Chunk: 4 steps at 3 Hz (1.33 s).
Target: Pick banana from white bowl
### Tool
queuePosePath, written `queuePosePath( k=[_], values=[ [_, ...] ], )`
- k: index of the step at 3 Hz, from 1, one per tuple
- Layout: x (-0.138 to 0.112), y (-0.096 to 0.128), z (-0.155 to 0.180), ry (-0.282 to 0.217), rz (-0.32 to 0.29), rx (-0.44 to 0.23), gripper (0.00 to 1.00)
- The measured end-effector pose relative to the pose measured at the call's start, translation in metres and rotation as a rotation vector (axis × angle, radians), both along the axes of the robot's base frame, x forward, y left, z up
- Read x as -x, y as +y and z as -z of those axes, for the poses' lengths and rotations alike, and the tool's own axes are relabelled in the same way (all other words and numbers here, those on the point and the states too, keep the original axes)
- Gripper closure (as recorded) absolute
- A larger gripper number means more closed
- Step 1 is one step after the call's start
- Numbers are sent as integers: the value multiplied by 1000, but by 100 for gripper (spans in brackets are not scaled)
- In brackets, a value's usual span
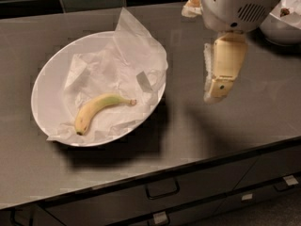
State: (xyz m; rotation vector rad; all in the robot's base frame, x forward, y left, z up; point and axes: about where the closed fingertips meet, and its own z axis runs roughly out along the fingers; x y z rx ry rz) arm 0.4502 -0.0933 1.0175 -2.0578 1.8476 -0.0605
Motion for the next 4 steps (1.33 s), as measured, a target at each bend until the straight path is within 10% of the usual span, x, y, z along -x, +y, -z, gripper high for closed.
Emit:
queuePosePath(
  k=[2,4],
  values=[
    [-18,66,3,21,-162,24,0],
    [-35,111,19,54,-193,35,0]
  ],
)
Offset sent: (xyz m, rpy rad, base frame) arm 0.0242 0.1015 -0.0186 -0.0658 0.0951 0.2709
